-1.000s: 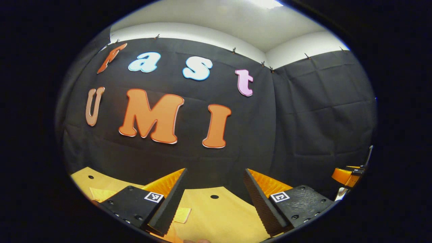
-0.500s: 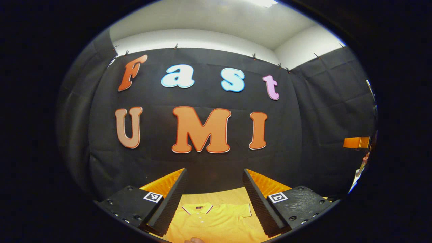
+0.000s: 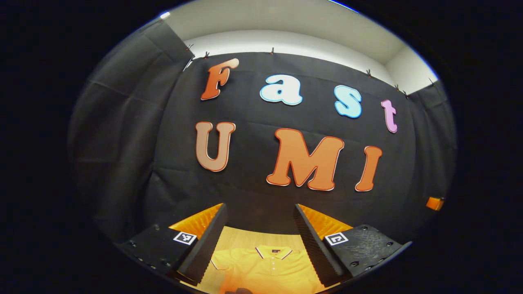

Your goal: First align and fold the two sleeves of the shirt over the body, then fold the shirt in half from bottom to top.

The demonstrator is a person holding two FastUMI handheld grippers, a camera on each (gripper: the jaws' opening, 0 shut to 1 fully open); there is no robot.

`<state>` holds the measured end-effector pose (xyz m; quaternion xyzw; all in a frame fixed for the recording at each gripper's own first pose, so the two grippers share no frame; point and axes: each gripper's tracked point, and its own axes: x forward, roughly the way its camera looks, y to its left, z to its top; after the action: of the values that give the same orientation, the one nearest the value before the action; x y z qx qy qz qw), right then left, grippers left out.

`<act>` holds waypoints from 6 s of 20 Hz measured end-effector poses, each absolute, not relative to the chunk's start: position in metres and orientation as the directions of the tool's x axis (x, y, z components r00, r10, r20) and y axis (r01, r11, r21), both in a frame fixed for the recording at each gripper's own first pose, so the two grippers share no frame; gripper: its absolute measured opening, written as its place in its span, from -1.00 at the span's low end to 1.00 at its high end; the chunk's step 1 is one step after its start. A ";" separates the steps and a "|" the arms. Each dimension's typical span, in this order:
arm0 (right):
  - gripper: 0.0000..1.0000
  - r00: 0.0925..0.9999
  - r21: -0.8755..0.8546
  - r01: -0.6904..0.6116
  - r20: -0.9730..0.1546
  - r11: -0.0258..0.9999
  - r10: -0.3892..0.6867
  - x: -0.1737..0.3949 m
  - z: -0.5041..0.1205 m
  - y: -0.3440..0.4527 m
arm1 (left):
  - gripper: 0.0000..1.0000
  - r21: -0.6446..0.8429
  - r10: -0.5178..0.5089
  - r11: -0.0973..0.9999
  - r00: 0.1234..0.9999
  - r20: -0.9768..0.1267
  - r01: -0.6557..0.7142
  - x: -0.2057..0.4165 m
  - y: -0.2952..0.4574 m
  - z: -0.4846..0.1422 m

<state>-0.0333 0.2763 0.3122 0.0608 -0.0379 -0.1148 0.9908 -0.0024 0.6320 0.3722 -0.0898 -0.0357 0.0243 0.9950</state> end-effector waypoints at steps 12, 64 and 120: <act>0.95 0.976 0.141 0.216 -0.064 0.966 -0.209 0.012 0.281 0.280 | 0.92 -0.205 0.105 0.975 0.992 0.076 -0.088 -0.010 0.665 0.363; 0.95 0.949 0.003 0.264 -0.179 0.965 -0.259 0.029 0.259 0.337 | 0.96 -0.121 0.023 0.992 0.999 -0.035 -0.027 0.090 0.699 0.327; 0.91 0.245 0.056 0.368 -0.969 0.928 -0.039 0.189 -0.121 0.377 | 0.96 -0.097 0.108 0.985 0.951 -0.288 -0.142 0.135 0.768 0.201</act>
<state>0.1895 0.3773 -0.1211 0.1374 0.6003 -0.1309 0.7770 0.1351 0.7679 0.2015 -0.0585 0.1424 0.0633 0.9861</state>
